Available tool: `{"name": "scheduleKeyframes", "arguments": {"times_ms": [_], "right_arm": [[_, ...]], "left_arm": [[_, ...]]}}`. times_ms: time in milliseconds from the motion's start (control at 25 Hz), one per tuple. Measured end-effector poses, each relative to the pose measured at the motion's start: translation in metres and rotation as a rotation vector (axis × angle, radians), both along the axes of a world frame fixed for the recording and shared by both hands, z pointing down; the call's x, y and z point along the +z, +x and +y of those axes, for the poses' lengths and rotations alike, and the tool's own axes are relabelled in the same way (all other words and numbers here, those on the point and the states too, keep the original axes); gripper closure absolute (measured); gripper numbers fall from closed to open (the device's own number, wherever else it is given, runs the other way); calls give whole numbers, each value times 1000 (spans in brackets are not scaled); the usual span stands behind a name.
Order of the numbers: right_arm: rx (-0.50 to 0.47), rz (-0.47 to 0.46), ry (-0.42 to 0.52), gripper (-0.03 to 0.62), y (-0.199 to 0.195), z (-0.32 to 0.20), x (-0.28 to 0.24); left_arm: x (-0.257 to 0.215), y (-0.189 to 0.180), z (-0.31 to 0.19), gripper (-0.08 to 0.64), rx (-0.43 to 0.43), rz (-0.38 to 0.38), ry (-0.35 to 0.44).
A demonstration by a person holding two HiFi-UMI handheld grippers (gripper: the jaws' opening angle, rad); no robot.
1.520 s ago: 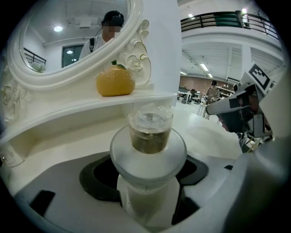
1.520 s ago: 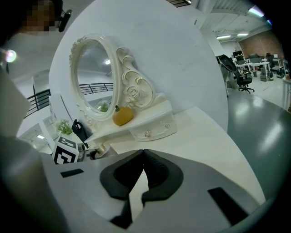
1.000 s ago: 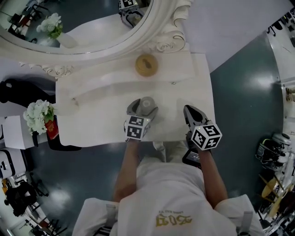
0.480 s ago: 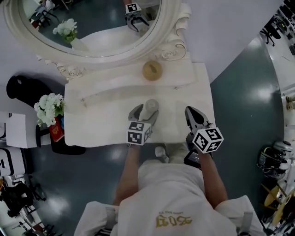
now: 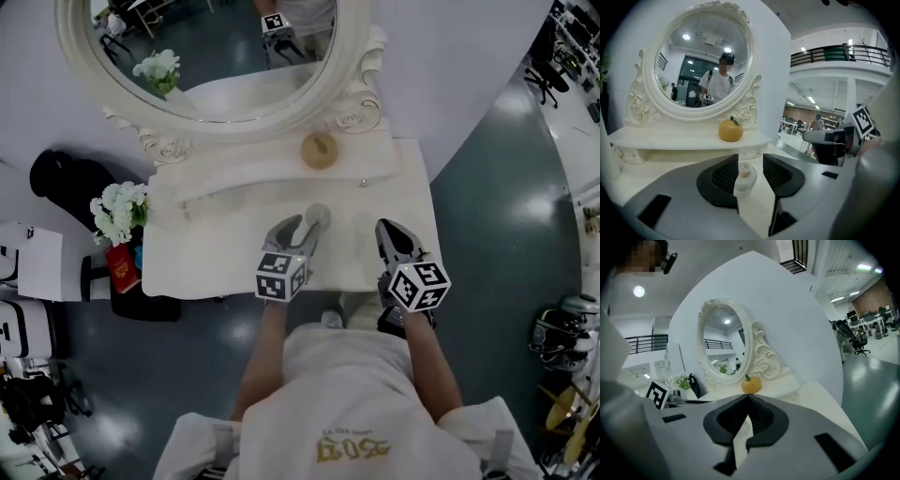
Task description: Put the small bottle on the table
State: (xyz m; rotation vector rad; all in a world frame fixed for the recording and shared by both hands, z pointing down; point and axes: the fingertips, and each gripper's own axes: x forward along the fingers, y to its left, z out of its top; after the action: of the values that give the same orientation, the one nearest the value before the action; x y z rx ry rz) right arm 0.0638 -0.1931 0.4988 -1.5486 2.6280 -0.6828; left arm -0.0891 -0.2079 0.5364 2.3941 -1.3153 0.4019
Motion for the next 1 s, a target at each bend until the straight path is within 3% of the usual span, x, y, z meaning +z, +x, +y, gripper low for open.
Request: {"name": "scheduleKeyframes", "arguments": {"times_ms": [120, 240, 480, 720, 1000], "right_arm": [[0, 25, -10, 580, -3, 4, 2], [-8, 22, -5, 580, -7, 9, 0], [-21, 32, -8, 580, -14, 10, 1], [-25, 48, -19, 580, -17, 8, 2], [-40, 44, -25, 580, -21, 10, 5]], "left_arm": [[-9, -6, 1, 434, -22, -7, 39], [-15, -12, 3, 545, -52, -38, 76], [-14, -14, 5, 545, -44, -35, 65], [-14, -15, 6, 545, -31, 30, 39], [-13, -13, 7, 545, -16, 51, 37]]}}
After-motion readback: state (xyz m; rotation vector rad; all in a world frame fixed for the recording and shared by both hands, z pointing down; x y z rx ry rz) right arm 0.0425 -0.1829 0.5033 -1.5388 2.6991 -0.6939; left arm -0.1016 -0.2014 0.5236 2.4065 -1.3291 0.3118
